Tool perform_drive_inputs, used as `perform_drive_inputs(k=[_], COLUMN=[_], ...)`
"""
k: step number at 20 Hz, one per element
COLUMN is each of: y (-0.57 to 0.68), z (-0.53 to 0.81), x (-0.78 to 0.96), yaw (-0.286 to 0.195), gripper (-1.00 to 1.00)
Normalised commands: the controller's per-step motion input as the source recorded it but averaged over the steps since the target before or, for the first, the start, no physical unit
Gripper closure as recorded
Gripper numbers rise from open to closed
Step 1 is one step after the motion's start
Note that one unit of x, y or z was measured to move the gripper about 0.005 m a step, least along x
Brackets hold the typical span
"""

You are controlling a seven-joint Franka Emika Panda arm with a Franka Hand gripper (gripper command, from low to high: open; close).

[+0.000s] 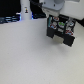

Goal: Open the kcup holder, insert the kcup into the holder, and close the kcup holder

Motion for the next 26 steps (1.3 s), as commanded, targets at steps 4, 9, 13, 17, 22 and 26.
perform_drive_inputs(k=[4,9,13,17,22,26], y=[0.15,0.18,0.04,0.14,0.41,0.56], z=[-0.19,-0.15,-0.09,-0.11,-0.03,0.06], x=[0.58,0.29,0.15,0.02,0.01,-0.05], yaw=[0.095,0.222,0.218,0.231,0.164,0.121], gripper=[-1.0,-1.0,-1.0,-1.0,-1.0,-1.0])
